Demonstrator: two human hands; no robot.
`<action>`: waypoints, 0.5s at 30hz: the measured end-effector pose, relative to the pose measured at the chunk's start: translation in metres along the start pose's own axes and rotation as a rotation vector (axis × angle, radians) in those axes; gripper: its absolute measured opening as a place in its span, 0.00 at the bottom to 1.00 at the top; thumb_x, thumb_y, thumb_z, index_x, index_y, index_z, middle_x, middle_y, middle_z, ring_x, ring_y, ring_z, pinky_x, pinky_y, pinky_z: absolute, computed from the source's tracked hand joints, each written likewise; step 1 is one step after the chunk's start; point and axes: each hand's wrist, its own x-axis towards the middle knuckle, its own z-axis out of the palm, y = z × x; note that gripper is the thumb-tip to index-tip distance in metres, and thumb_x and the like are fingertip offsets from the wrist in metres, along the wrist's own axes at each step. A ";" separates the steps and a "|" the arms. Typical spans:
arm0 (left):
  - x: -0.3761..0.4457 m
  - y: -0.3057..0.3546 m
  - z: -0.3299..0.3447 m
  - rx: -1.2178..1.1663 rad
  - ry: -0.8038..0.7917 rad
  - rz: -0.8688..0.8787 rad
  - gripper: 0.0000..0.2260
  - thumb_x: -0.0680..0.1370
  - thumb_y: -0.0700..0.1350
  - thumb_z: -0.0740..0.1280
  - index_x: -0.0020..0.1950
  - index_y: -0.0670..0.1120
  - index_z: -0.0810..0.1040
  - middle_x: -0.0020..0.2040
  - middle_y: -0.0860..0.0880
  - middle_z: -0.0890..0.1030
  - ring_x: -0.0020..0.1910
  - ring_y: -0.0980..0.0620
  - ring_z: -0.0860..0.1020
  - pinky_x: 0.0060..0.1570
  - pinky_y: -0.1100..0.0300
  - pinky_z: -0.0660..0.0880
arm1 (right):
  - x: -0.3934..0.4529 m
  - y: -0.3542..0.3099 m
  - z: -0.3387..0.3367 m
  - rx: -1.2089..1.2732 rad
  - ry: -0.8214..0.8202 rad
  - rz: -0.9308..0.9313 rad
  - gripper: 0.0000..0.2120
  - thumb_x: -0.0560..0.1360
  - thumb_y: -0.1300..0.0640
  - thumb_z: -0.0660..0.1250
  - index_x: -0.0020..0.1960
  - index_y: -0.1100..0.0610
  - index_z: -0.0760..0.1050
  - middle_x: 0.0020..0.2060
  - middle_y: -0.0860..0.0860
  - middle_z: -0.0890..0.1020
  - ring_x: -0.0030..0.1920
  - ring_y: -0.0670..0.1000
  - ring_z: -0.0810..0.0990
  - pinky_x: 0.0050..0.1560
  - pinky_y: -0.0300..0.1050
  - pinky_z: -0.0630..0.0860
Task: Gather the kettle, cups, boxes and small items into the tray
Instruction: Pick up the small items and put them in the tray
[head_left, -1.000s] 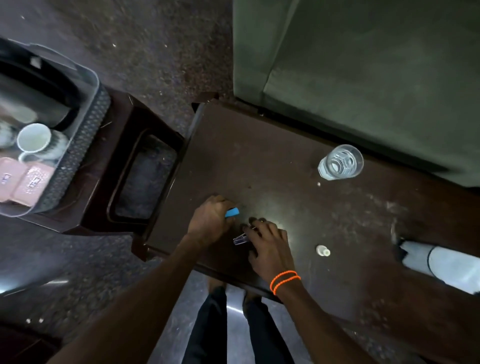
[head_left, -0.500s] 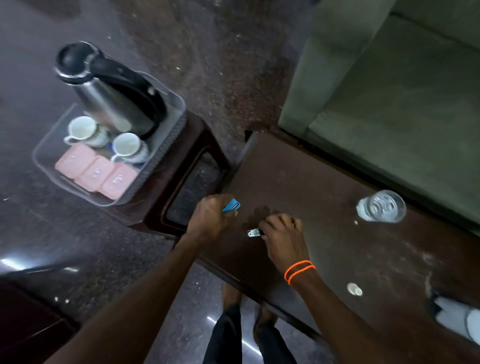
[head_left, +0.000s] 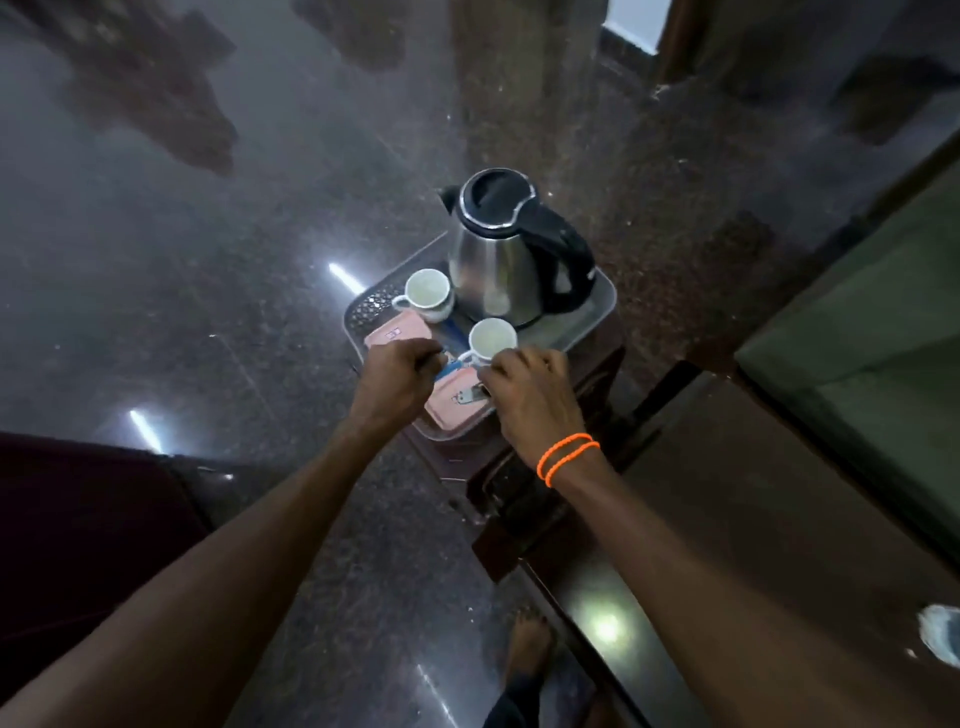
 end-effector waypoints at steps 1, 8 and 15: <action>0.004 -0.007 -0.003 0.023 -0.001 -0.001 0.07 0.78 0.43 0.72 0.54 0.43 0.88 0.49 0.41 0.88 0.47 0.43 0.86 0.49 0.53 0.79 | 0.011 -0.006 0.003 0.000 -0.035 -0.025 0.12 0.77 0.57 0.62 0.58 0.50 0.80 0.54 0.51 0.81 0.58 0.58 0.76 0.54 0.55 0.68; 0.014 -0.023 0.007 0.221 -0.061 -0.008 0.09 0.78 0.47 0.67 0.50 0.47 0.88 0.45 0.38 0.86 0.45 0.36 0.82 0.43 0.48 0.78 | 0.041 -0.024 0.028 -0.044 -0.235 -0.076 0.13 0.82 0.55 0.59 0.61 0.52 0.79 0.58 0.51 0.78 0.64 0.58 0.72 0.62 0.57 0.65; 0.013 -0.036 0.018 0.275 -0.003 0.053 0.13 0.80 0.48 0.65 0.47 0.44 0.87 0.43 0.41 0.86 0.46 0.38 0.79 0.52 0.45 0.73 | 0.040 -0.019 0.033 -0.002 -0.222 -0.035 0.12 0.77 0.56 0.67 0.59 0.52 0.80 0.57 0.51 0.78 0.62 0.58 0.73 0.59 0.55 0.67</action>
